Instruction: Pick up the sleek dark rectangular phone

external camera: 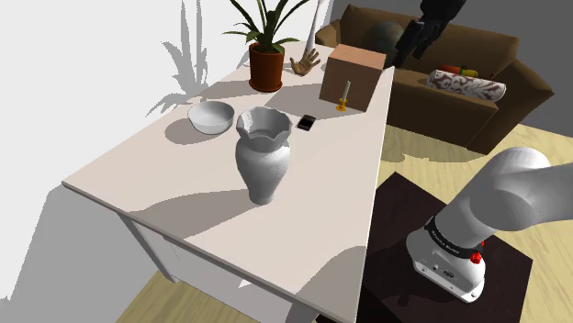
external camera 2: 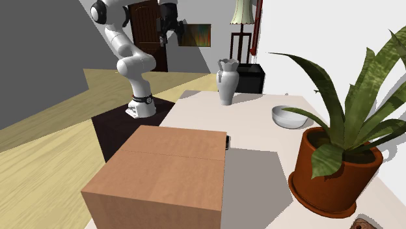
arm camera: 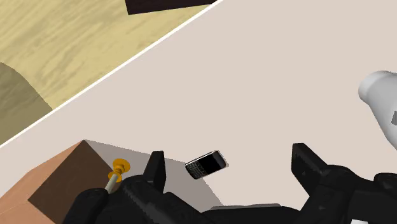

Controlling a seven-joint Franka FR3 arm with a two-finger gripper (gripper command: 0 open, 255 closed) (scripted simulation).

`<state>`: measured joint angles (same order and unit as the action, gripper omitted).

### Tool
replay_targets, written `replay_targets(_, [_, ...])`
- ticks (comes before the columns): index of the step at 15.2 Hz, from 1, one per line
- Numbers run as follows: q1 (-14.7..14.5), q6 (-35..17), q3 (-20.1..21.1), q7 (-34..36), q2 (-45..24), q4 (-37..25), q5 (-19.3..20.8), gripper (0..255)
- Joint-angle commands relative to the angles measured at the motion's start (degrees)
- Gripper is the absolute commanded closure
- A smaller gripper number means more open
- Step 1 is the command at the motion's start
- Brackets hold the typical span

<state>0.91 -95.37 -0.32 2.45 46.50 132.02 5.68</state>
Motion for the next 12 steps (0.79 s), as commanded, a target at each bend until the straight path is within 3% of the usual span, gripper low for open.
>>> replay_targets(1, [0.0, 0.0, 0.0, 0.0, 0.0, 0.0, 0.0, 0])
replay_targets(12, [4.05, -16.28, 4.63, 17.15, -19.53, 0.34, -1.39, 0])
